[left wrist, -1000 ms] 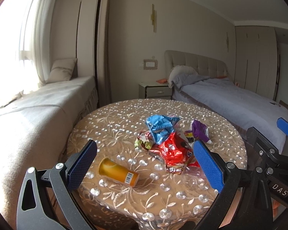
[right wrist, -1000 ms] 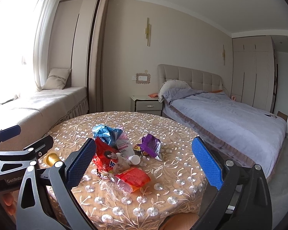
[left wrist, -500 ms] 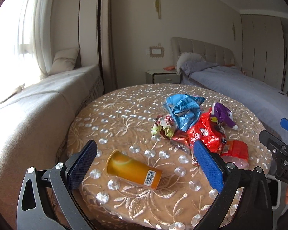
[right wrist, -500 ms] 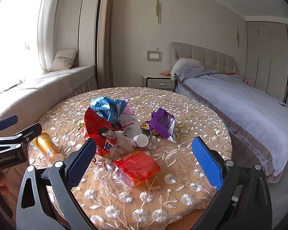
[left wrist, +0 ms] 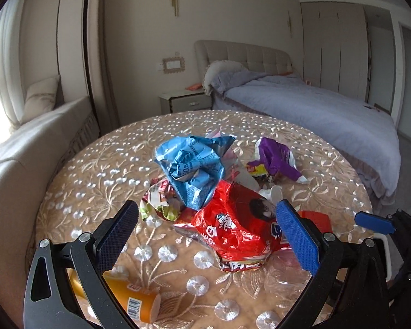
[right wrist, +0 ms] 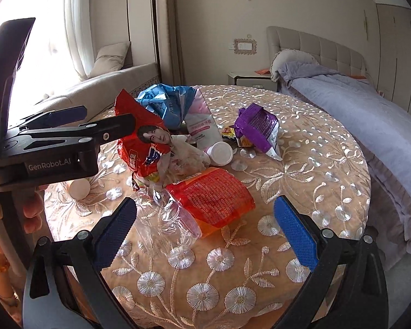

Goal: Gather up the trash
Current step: 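Grasp the red chip bag with the left tool while the right tool grasps the clear bottle, then carry both items over the white bin and open both tools to drop them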

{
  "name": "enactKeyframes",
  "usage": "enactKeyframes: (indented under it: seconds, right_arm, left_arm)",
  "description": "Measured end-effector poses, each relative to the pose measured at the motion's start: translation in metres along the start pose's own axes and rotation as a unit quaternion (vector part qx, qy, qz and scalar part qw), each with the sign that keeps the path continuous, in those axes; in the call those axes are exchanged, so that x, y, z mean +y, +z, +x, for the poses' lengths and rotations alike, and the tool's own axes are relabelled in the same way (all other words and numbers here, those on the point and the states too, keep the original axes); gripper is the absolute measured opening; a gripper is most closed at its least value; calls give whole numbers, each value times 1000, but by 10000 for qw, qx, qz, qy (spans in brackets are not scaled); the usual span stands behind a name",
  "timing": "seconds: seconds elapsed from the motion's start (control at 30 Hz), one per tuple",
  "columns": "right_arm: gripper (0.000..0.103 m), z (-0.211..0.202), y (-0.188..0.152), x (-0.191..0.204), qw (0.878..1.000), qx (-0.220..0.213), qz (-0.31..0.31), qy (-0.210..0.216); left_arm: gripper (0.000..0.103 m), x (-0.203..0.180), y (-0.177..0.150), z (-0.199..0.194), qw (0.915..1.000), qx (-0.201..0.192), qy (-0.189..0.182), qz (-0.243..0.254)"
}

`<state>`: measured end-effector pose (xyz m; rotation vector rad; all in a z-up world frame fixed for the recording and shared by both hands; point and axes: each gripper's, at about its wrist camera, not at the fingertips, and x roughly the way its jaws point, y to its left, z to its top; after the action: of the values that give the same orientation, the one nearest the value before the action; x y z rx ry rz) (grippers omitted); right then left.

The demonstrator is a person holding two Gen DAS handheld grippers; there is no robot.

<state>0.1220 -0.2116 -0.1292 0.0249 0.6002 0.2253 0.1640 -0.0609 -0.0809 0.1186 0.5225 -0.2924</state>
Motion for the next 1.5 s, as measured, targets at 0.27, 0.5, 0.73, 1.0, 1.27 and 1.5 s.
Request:
enactKeyframes:
  seconds: [0.27, 0.5, 0.73, 1.0, 1.27, 1.5]
  right_arm:
    - [100, 35, -2, -19, 9802, 839, 1458, 1042]
    - [68, 45, 2, -6, 9796, 791, 1288, 1326]
    - [56, 23, 8, -12, 9805, 384, 1291, 1434]
    - [48, -10, 28, -43, 9870, -286, 1125, 1113]
    - [48, -70, 19, -98, 9903, -886, 1065, 79]
    - [48, -128, -16, -166, 9835, -954, 1042, -1130]
  left_arm:
    - [77, 1, -1, 46, 9978, 641, -153, -33]
    - [61, 29, -16, 40, 9953, 763, -119, -587]
    - [60, 45, -21, 17, 9931, 518, -22, -1050]
    - [59, 17, 2, -10, 9968, 124, -36, -793]
    - [59, -64, 20, -18, 9976, 19, -669, -162]
    - [59, -180, 18, -2, 9845, 113, -1573, 769]
